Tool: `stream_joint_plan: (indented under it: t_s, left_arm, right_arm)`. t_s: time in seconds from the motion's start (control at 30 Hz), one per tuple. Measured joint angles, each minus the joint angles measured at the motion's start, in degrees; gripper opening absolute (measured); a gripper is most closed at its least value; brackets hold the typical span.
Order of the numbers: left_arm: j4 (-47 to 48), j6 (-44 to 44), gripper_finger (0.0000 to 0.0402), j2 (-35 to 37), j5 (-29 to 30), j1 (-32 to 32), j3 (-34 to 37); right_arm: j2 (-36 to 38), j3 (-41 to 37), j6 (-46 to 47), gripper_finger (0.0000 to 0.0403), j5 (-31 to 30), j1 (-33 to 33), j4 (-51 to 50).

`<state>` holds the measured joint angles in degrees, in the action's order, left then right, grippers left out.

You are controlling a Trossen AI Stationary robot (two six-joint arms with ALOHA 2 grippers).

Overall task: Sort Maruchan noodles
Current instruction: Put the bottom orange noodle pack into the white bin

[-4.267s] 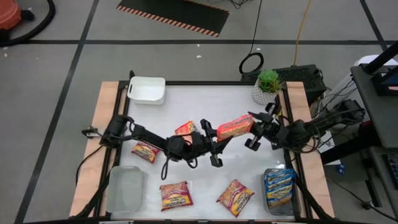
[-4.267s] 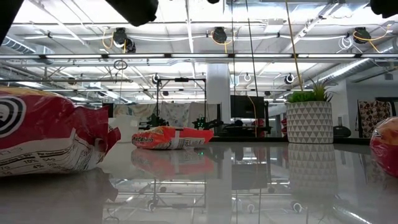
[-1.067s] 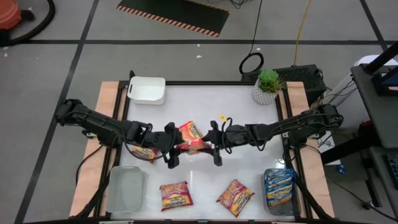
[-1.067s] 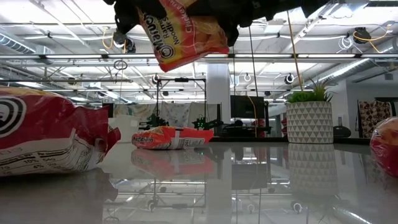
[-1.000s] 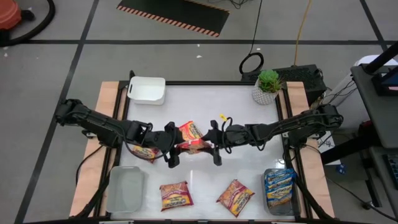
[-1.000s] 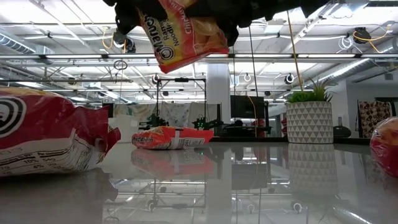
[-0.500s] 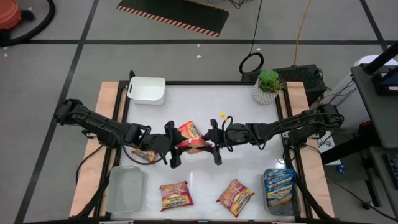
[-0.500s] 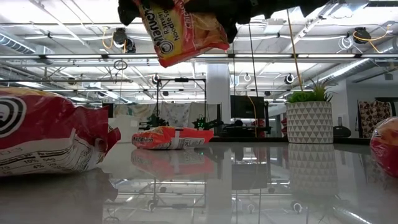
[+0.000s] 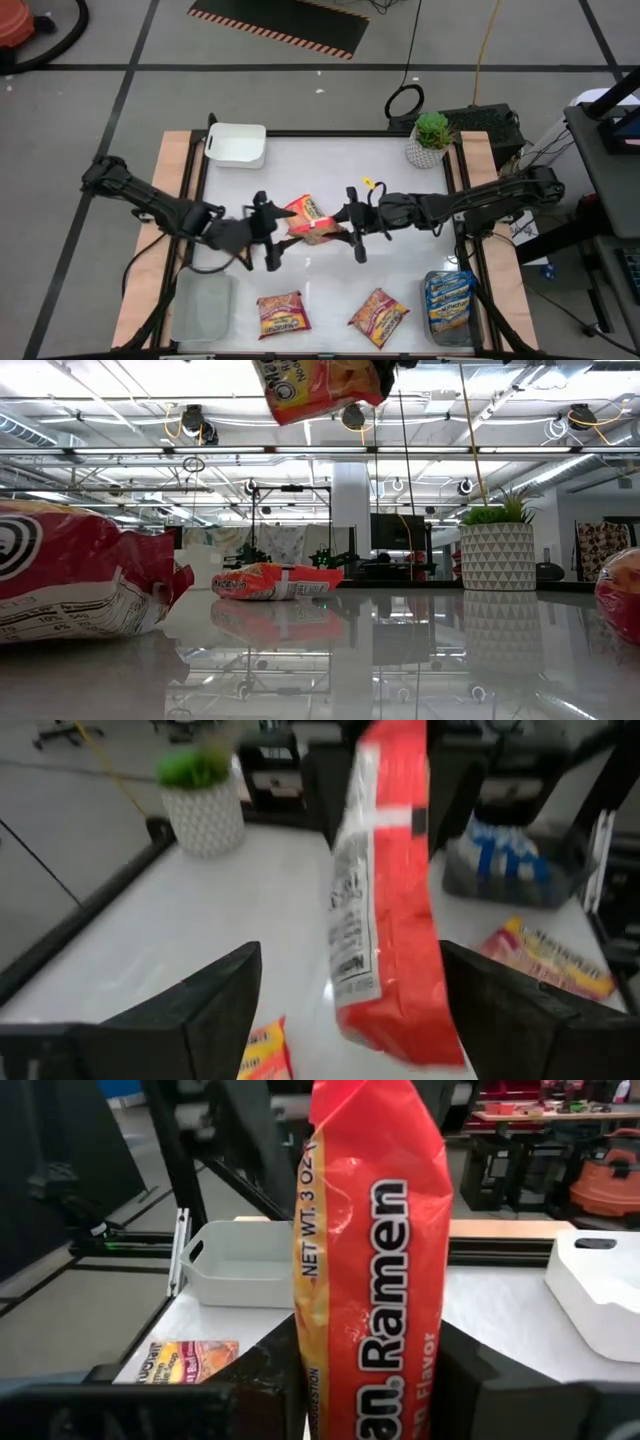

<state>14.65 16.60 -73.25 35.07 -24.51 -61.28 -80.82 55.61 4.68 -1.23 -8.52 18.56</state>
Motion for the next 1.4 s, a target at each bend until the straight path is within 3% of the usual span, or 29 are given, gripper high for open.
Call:
stream_joint_plan:
  t_s: [0.23, 0.43, 0.7, 0.83, 1.1, 1.33, 1.4]
  left_arm:
    - [-2.1, -1.8, 0.0301, 4.9, 8.8, -6.6, 0.0]
    - [-3.4, -6.0, 0.0301, 5.0, 17.4, -12.0, 0.0]
    - [-7.2, -9.8, 0.0301, 5.0, 17.9, -13.7, 0.0]
    - [-11.0, -11.4, 0.0301, 4.0, 18.0, -12.6, 0.0]
    - [-24.0, -18.4, 0.0301, -2.3, 18.0, -8.5, 0.0]
    - [-36.7, -24.5, 0.0301, -8.9, 15.6, -5.1, 0.1]
    - [-40.9, -25.8, 0.0301, -10.5, 13.8, -4.5, 0.1]
  right_arm:
    - [5.3, -0.2, -1.0, 0.0117, 3.1, -0.6, -3.9]
    - [12.8, -6.2, -1.5, 0.0133, 6.0, -0.6, 1.2]
    - [20.2, -24.2, -3.6, 0.0122, 5.6, 0.6, 37.5]
    - [20.0, -29.6, -2.4, 0.0124, 3.5, 1.4, 50.0]
    - [18.0, -30.1, -2.4, 0.0124, 1.2, 1.3, 54.9]
    - [9.2, -30.1, -2.2, 0.0124, 1.1, -0.3, 70.9]
    - [6.9, -29.0, -2.4, 0.0124, 0.3, -0.6, 71.1]
